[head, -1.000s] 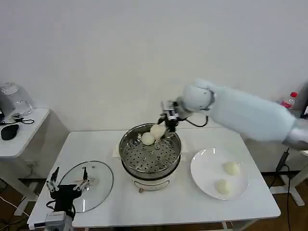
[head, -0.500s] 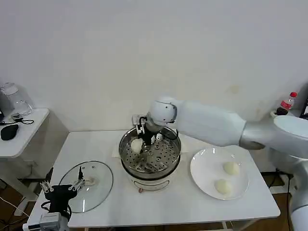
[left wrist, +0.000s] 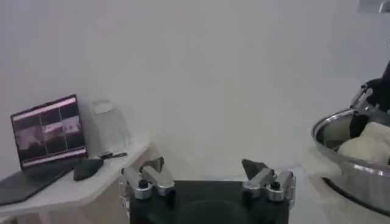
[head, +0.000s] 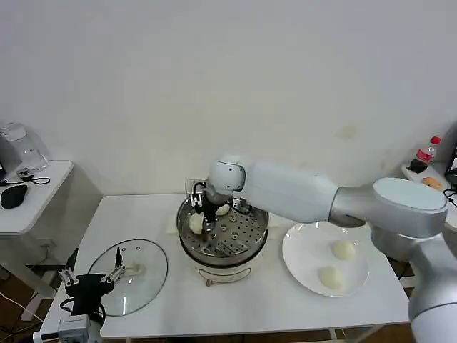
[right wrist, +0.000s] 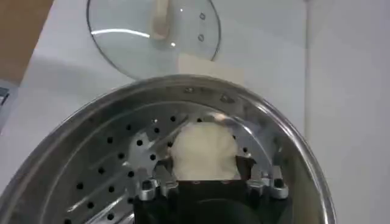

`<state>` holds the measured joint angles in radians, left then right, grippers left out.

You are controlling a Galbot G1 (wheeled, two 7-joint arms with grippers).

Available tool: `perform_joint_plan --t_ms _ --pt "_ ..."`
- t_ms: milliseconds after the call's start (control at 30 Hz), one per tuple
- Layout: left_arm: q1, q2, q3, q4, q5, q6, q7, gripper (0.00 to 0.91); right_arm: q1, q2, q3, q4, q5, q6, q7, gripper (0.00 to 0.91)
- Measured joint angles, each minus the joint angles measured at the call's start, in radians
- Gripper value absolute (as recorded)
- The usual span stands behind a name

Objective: Take steamed baozi put them in steamer then cover it.

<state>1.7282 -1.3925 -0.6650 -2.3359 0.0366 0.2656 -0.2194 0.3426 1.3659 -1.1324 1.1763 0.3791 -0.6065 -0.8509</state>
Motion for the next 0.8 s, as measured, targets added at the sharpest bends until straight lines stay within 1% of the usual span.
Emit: perform_joint_plan --t_ms 33,267,433,500,600,700,800 --pt "0.0 0.0 0.001 0.0 0.0 0.0 0.0 0.907 0.0 0.001 0.0 0.0 0.0 -0.001 0.001 0.907" --pt "0.001 0.0 0.0 -0.001 0.0 0.0 0.0 0.907 0.014 -0.012 0.003 0.018 0.013 -0.011 0.005 0.907" --pt "0.001 -0.003 0.004 -0.005 0.0 0.001 0.0 0.907 0.059 -0.062 0.0 0.081 0.041 -0.018 0.003 0.907" --pt "0.0 -0.002 0.006 -0.006 -0.001 0.001 0.0 0.907 0.087 -0.098 -0.007 0.118 0.05 -0.017 -0.003 0.907" --pt "-0.001 0.003 0.008 -0.006 -0.004 0.002 0.0 0.907 0.133 -0.174 -0.017 0.187 0.054 -0.009 -0.018 0.907" --pt "-0.004 0.007 0.013 -0.006 -0.005 0.003 0.0 0.907 0.172 -0.267 -0.017 0.254 0.043 0.009 -0.04 0.907" --pt "-0.006 0.013 0.021 -0.007 -0.002 0.004 0.0 0.907 0.193 -0.369 -0.012 0.309 0.017 0.046 -0.078 0.907"
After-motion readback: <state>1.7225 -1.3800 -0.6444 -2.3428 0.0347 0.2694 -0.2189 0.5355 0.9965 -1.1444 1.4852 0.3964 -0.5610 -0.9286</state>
